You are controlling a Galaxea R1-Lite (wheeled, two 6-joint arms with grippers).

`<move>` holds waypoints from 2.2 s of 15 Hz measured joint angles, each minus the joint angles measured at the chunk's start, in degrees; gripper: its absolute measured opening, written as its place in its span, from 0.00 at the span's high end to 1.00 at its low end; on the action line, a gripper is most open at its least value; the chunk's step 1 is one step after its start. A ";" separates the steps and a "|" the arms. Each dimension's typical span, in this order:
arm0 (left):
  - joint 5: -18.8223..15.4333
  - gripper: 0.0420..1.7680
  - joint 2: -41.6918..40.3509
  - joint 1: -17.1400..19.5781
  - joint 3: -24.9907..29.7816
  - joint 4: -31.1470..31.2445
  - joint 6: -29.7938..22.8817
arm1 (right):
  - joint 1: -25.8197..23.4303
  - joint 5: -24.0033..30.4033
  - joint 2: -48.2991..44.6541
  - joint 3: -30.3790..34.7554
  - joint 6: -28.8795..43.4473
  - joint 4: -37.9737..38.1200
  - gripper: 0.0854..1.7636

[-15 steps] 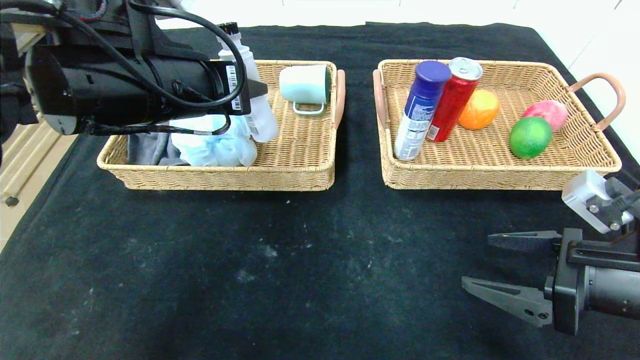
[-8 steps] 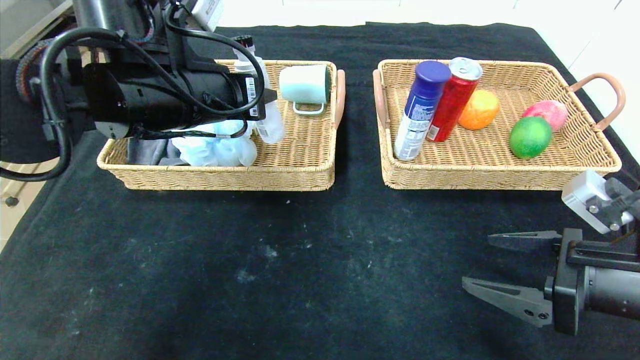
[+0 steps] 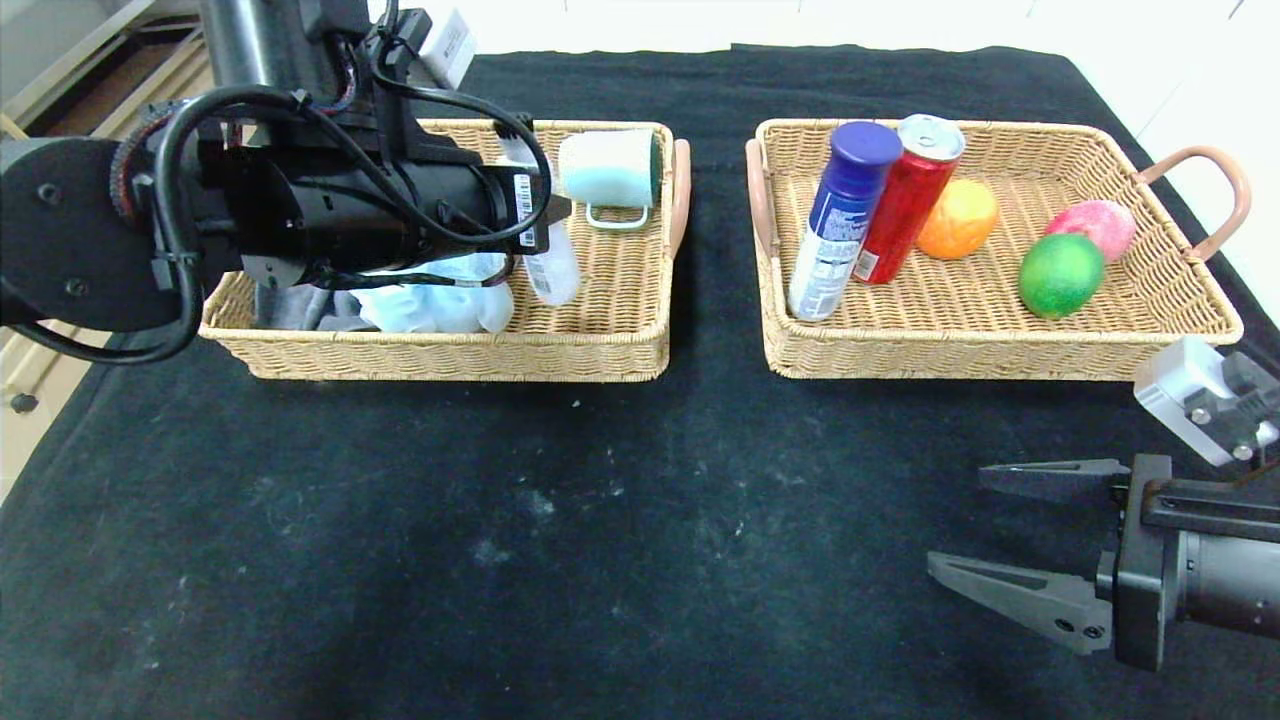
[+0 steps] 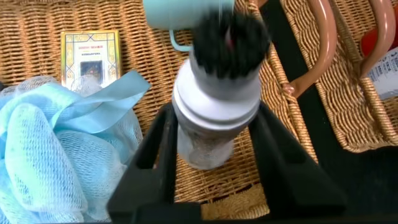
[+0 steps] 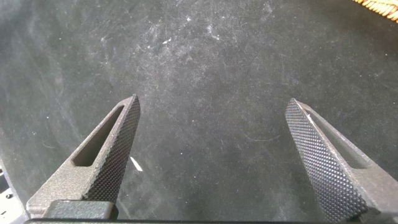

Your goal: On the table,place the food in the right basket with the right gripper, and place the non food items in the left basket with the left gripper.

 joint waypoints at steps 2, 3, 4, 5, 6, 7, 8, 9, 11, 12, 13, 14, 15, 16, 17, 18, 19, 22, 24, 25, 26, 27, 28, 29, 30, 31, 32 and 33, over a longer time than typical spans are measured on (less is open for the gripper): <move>0.07 0.41 0.04 0.00 -0.26 0.06 -0.05 | -0.02 0.00 -0.22 -0.02 0.02 0.00 0.03; 0.09 0.37 0.06 -0.04 -0.28 0.11 -0.05 | 0.00 -0.01 -0.28 0.00 0.05 -0.02 0.03; 0.09 0.33 0.04 -0.04 -0.30 0.11 -0.05 | 0.02 0.00 -0.28 0.00 0.05 0.00 0.03; 0.09 0.29 0.02 -0.04 -0.26 0.22 -0.07 | 0.02 0.00 -0.28 0.00 0.05 0.00 0.03; 0.11 0.26 -0.02 -0.01 -0.20 0.24 -0.07 | 0.09 -0.01 -0.33 0.02 0.05 0.00 0.03; 0.09 0.23 -0.11 -0.04 -0.10 0.48 -0.07 | 0.22 0.00 -0.48 0.09 -0.02 0.05 0.03; 0.07 0.21 -0.18 -0.04 -0.04 0.61 -0.07 | 0.27 0.02 -0.56 0.11 0.02 0.02 0.03; 0.11 0.19 -0.29 -0.04 -0.01 0.77 -0.05 | 0.29 0.00 -0.61 0.11 0.07 0.00 0.03; 0.16 0.15 -0.55 -0.04 0.05 0.85 -0.07 | 0.29 0.00 -0.63 0.13 0.05 0.00 0.03; 0.13 0.14 -0.82 -0.09 0.18 0.85 -0.07 | 0.29 -0.01 -0.65 0.13 0.05 0.02 0.03; 0.16 0.13 -1.21 -0.26 0.43 0.94 -0.07 | 0.29 0.02 -0.69 0.13 0.05 0.02 0.03; 0.18 0.12 -1.65 -0.63 0.73 1.00 -0.07 | 0.33 0.02 -0.69 0.15 0.05 0.05 0.03; 0.20 0.11 -2.15 -0.95 1.12 1.05 -0.10 | 0.35 -0.01 -0.69 0.20 0.07 0.05 0.03; 0.27 0.10 -2.69 -1.17 1.62 1.02 -0.11 | 0.35 0.00 -0.67 0.22 0.00 0.06 0.03; 0.29 0.09 -3.35 -1.44 2.34 1.05 -0.13 | 0.38 0.00 -0.67 0.23 0.00 0.02 0.03; 0.33 0.08 -4.13 -1.63 3.11 1.07 -0.16 | 0.38 -0.01 -0.69 0.23 0.00 0.02 0.03; 0.35 0.08 -5.01 -1.68 3.90 1.11 -0.13 | 0.38 -0.01 -0.69 0.23 -0.02 0.00 0.03; 0.24 0.06 -8.92 -1.94 7.94 2.16 0.78 | 0.35 0.00 -0.74 0.26 -0.48 0.02 0.03; 0.20 0.05 -12.18 -2.43 11.68 2.40 1.52 | 0.29 0.02 -0.78 0.33 -0.69 0.06 0.03; 0.18 0.05 -13.89 -2.60 13.45 2.51 1.68 | 0.29 0.00 -0.85 0.33 -0.83 0.05 0.03; 0.20 0.05 -15.57 -2.71 15.21 2.65 1.90 | 0.20 -0.01 -0.98 0.33 -0.83 0.05 0.03; 0.18 0.05 -17.51 -2.77 17.23 2.71 2.47 | 0.11 -0.06 -1.27 0.33 -0.80 0.05 0.03; 0.20 0.04 -19.82 -2.79 19.54 2.88 3.52 | 0.11 -0.17 -1.77 0.50 -0.83 0.06 0.03; 0.20 0.04 -22.21 -2.82 21.71 3.39 4.49 | 0.18 -0.22 -2.55 0.74 -1.27 0.09 0.03; 0.16 0.04 -24.83 -2.85 23.61 4.22 5.06 | 0.27 -0.22 -3.60 1.07 -2.01 0.24 0.03; 0.09 0.04 -27.84 -2.84 25.51 5.62 5.39 | 0.30 -0.26 -4.80 1.57 -2.73 0.35 0.03; 0.09 0.04 -30.90 -2.85 27.39 7.27 5.53 | 0.30 -0.28 -5.92 1.88 -3.10 0.41 0.03; 0.20 0.04 -33.73 -2.84 29.49 8.86 5.62 | 0.07 -0.87 -7.12 2.05 -3.32 0.41 0.03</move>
